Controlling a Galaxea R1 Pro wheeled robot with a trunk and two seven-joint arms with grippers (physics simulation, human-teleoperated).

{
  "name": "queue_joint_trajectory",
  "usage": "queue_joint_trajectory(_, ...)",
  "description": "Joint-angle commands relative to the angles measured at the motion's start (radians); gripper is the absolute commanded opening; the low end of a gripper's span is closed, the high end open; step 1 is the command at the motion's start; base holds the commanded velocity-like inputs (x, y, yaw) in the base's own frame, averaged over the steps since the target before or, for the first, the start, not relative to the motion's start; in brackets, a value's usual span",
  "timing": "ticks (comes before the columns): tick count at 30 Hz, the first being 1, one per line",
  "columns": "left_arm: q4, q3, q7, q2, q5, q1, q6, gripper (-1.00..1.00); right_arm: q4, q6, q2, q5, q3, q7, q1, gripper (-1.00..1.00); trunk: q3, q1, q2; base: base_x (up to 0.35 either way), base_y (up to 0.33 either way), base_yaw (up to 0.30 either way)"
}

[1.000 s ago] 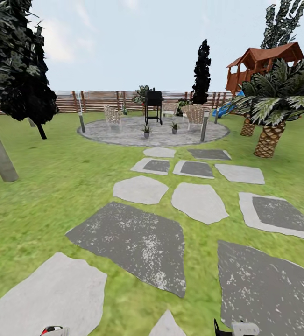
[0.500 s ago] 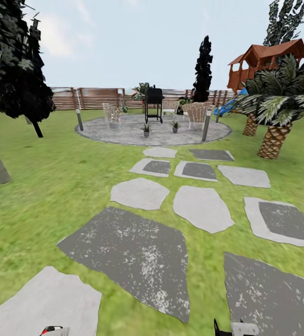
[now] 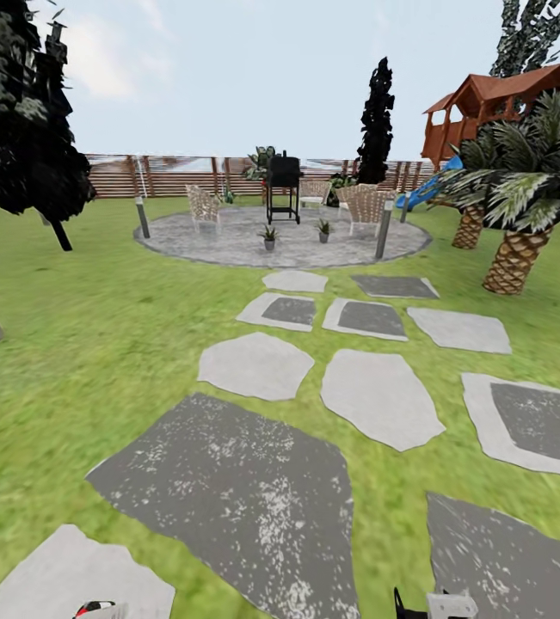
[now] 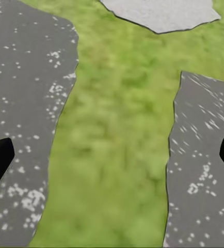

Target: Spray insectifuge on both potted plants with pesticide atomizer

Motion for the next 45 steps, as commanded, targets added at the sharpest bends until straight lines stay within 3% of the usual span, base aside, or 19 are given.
queue_joint_trajectory(1,0.001,0.001,0.006,0.0,-0.006,-0.001,-0.003,-1.0,0.001,-0.002,0.0,0.003,0.0,-0.004,-0.001,1.0,-0.001,0.0,0.0,0.337,0.0,0.0)
queue_joint_trajectory(30,0.0,0.0,0.006,0.001,-0.006,-0.001,-0.003,-1.0,0.001,-0.002,0.0,0.002,0.0,-0.004,-0.001,1.0,-0.001,0.0,0.0,0.337,0.0,0.045)
queue_joint_trajectory(45,0.0,0.001,0.006,0.001,-0.006,-0.001,-0.003,-1.0,0.001,-0.002,-0.001,0.003,0.0,-0.004,-0.001,1.0,-0.014,0.0,0.0,0.337,0.0,0.0)
